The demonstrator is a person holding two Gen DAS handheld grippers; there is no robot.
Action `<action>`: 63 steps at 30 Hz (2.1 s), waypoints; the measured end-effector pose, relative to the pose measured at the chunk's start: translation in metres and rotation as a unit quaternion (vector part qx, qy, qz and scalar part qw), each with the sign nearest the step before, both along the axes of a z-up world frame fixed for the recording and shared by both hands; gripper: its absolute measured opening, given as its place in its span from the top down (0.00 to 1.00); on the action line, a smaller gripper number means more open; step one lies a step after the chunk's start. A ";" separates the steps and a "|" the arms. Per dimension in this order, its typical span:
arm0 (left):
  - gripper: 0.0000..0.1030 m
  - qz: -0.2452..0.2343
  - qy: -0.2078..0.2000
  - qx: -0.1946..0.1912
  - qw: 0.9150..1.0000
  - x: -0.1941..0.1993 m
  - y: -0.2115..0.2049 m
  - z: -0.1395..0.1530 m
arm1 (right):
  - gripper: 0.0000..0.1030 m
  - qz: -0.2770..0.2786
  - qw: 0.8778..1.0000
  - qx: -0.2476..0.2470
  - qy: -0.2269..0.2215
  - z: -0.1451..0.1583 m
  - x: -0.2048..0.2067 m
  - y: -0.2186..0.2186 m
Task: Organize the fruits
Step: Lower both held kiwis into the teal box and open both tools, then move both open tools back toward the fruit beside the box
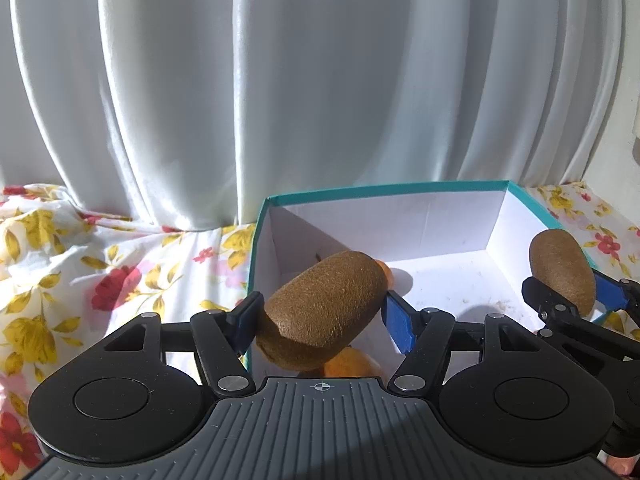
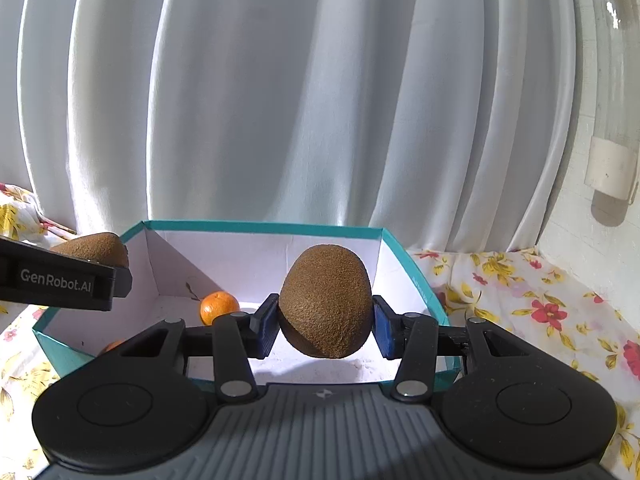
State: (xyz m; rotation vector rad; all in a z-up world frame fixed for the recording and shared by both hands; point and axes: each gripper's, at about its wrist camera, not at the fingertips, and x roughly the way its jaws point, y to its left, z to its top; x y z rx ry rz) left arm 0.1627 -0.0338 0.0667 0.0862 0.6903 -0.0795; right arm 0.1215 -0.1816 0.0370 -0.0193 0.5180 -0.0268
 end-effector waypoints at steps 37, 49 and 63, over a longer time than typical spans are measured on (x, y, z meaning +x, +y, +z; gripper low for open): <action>0.32 -0.007 0.036 0.017 0.999 0.013 -0.008 -0.030 | 0.54 -0.010 1.000 -0.006 0.019 -0.025 0.009 -0.005; 0.30 -0.013 0.031 0.018 0.999 0.013 -0.010 -0.033 | 0.53 -0.010 1.000 -0.005 0.019 -0.025 0.009 -0.006; 0.12 -0.020 -0.068 -0.059 0.996 -0.045 0.014 0.004 | 0.00 -0.018 0.995 -0.051 -0.088 0.010 -0.045 -0.006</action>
